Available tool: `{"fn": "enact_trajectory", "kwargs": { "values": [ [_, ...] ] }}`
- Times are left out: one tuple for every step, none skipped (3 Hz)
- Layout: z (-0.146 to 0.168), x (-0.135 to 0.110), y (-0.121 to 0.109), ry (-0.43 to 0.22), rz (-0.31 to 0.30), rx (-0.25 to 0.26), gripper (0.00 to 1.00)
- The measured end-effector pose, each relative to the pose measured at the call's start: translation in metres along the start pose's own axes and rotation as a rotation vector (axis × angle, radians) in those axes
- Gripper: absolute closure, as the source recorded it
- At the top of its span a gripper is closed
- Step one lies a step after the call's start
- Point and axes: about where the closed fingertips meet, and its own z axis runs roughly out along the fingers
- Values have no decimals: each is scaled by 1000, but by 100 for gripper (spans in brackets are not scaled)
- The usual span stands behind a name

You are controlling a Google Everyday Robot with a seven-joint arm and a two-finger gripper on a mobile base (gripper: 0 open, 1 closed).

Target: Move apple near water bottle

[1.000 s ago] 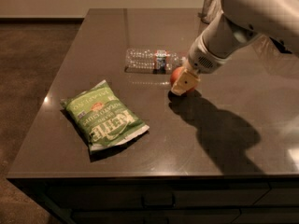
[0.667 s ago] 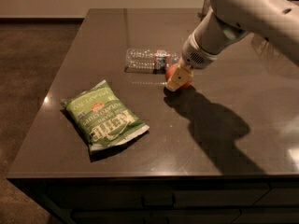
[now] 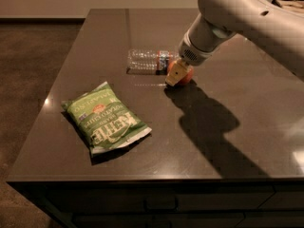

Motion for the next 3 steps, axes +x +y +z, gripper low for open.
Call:
{"fn": "enact_trajectory", "kwargs": {
  "values": [
    [5, 4, -9, 18, 42, 35, 36],
    [6, 4, -8, 19, 42, 34, 13],
    [6, 3, -7, 20, 41, 33, 0]
  ]
}}
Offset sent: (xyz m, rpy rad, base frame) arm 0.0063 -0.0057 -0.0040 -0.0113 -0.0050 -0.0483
